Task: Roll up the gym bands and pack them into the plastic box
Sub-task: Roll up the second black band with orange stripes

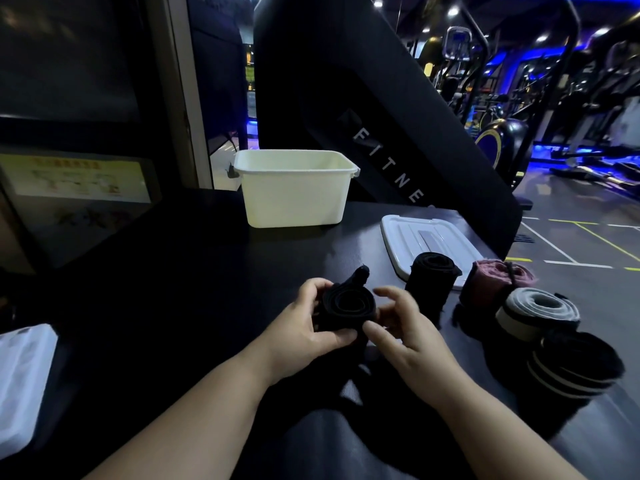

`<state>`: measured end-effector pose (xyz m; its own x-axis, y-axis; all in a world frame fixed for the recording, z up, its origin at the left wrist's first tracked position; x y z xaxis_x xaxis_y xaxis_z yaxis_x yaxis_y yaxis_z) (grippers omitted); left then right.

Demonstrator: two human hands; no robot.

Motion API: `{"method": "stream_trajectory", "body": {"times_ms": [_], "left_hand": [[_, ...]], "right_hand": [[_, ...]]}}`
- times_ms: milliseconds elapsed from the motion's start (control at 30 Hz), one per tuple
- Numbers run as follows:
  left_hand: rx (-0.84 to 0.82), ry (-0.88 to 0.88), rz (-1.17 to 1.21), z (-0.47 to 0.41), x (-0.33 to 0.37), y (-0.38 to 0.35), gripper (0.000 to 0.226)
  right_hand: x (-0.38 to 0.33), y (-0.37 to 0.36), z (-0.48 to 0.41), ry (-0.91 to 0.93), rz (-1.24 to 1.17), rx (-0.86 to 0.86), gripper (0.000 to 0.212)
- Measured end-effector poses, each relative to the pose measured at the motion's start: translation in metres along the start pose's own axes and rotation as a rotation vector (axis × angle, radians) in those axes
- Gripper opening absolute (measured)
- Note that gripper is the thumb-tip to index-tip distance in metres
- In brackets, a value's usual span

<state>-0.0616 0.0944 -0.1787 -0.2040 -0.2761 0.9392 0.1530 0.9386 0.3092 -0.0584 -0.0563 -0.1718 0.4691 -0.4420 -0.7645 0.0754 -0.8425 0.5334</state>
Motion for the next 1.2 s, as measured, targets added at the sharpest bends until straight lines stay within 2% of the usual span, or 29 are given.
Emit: {"method": "stream_trajectory", "body": {"times_ms": [100,167,267,367,567,700,800,1000,1133,1200], "left_hand": [[-0.013,-0.013,-0.010,0.000,0.001,-0.001,0.075],[-0.008,-0.025,-0.033,0.000,0.001,-0.001,0.073],[-0.005,-0.010,-0.038,0.001,0.000,-0.002,0.060],[-0.013,0.004,-0.019,0.002,-0.001,-0.004,0.058],[0.027,-0.009,-0.030,0.002,0.002,-0.006,0.062],[0.004,0.002,-0.020,0.001,-0.001,-0.011,0.075],[0.002,0.009,-0.025,-0.001,-0.002,-0.011,0.087],[-0.023,0.022,0.035,0.000,-0.002,-0.013,0.073],[-0.023,0.024,0.043,0.001,-0.002,-0.013,0.067],[-0.039,0.010,0.030,0.000,0.000,-0.015,0.067]], "right_hand": [[0.000,0.000,0.000,-0.018,-0.011,-0.001,0.023],[-0.001,0.000,0.001,-0.016,-0.007,0.002,0.019],[-0.002,-0.001,0.001,-0.015,-0.036,0.004,0.028],[-0.007,0.000,0.002,0.005,-0.108,0.025,0.038],[-0.005,0.003,0.001,-0.104,-0.188,0.160,0.021],[-0.005,0.013,0.004,-0.119,-0.215,0.218,0.036],[-0.002,0.013,0.005,-0.140,-0.239,0.225,0.039],[0.001,0.012,0.003,-0.165,-0.400,0.189,0.039],[0.008,0.013,0.003,-0.207,-0.424,0.217,0.035],[0.011,0.014,0.001,-0.193,-0.389,0.226,0.027]]}}
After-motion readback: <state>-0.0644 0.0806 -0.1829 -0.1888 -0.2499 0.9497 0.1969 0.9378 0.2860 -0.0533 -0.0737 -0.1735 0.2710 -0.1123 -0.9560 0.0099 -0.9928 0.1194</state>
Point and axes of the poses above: each hand's wrist, its own z-axis away from the middle knuckle, its own y-axis out of the back of the hand, x = y × z, the point moved 9 cm from there along -z, towards the middle knuckle
